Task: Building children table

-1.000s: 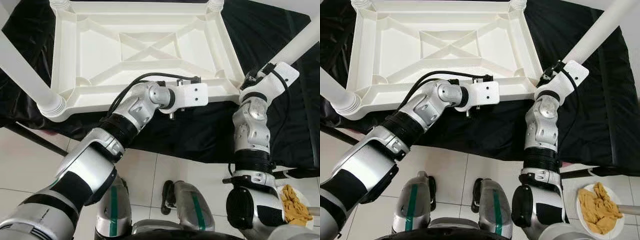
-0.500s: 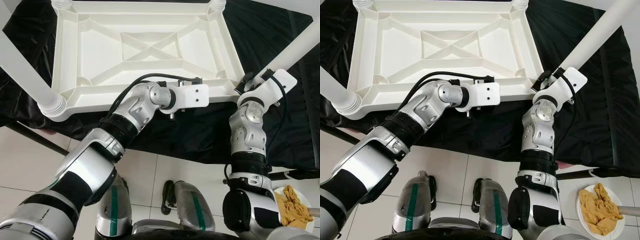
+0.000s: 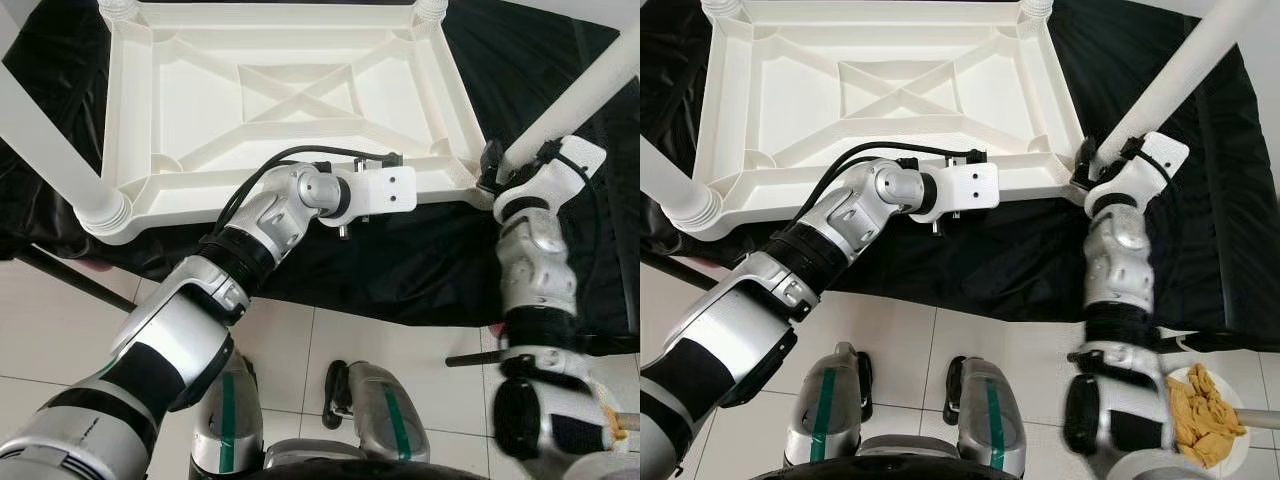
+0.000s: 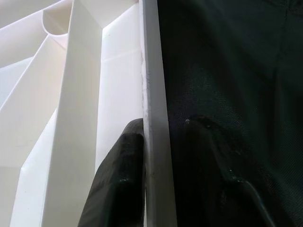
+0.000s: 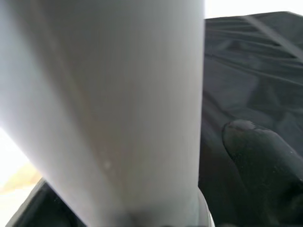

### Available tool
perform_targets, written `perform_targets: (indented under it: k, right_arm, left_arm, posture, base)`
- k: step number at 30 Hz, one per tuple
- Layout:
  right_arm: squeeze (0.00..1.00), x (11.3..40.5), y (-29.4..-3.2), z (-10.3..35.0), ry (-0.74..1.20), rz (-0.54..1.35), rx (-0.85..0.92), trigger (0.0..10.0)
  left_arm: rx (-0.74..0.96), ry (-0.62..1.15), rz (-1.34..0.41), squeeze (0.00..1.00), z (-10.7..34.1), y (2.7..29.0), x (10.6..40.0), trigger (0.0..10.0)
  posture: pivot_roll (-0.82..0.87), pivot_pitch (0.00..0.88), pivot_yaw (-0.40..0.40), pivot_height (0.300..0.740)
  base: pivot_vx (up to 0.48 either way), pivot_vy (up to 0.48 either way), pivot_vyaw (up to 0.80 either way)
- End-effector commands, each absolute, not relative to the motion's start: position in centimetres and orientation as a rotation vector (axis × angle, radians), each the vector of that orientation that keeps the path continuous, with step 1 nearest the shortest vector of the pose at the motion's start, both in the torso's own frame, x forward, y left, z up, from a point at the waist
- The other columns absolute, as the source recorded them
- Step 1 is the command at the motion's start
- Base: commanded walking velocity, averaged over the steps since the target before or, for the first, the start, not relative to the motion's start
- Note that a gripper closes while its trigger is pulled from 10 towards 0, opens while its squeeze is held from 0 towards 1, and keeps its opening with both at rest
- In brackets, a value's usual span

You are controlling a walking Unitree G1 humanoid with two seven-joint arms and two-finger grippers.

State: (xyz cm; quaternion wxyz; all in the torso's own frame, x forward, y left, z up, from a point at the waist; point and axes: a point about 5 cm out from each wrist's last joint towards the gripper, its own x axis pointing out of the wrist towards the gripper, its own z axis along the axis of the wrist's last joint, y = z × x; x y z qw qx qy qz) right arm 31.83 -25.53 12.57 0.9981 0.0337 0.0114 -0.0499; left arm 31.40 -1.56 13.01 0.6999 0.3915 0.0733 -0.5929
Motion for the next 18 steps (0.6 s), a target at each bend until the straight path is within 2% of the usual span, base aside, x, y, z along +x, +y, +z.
perform_targets:
  k: [1,2,6,11,18]
  right_arm:
    - [0.00,31.79,-25.89,12.12,0.051,-0.051,0.049,10.0]
    - [0.00,31.75,-25.96,12.17,0.053,0.025,0.038,10.0]
    - [0.00,31.70,-26.01,12.18,0.055,0.077,0.032,10.0]
    - [0.00,31.40,-25.97,12.18,0.061,0.265,0.017,10.0]
    - [0.00,32.15,-26.11,13.03,0.014,0.394,0.012,10.0]
  left_arm:
    - [0.884,0.253,-1.348,0.00,11.35,-1.09,31.01,10.0]
    - [0.882,0.252,-1.348,0.00,11.39,-1.13,31.03,10.0]
    - [0.881,0.251,-1.348,0.00,11.42,-1.16,31.04,10.0]
    - [0.882,0.251,-1.348,0.00,11.42,-1.16,31.05,10.0]
    - [0.885,0.252,-1.351,0.00,11.41,-1.07,31.07,10.0]
  posture:
    - [0.06,0.036,-0.071,0.740]
    - [0.06,0.037,-0.071,0.740]
    - [0.06,0.037,-0.071,0.740]
    - [0.06,0.038,-0.067,0.740]
    - [0.06,0.038,-0.059,0.740]
  base:
    - [0.000,0.000,0.00]
    - [0.000,0.000,0.00]
    - [0.000,0.000,0.00]
    - [0.000,0.000,0.00]
    - [0.000,0.000,0.00]
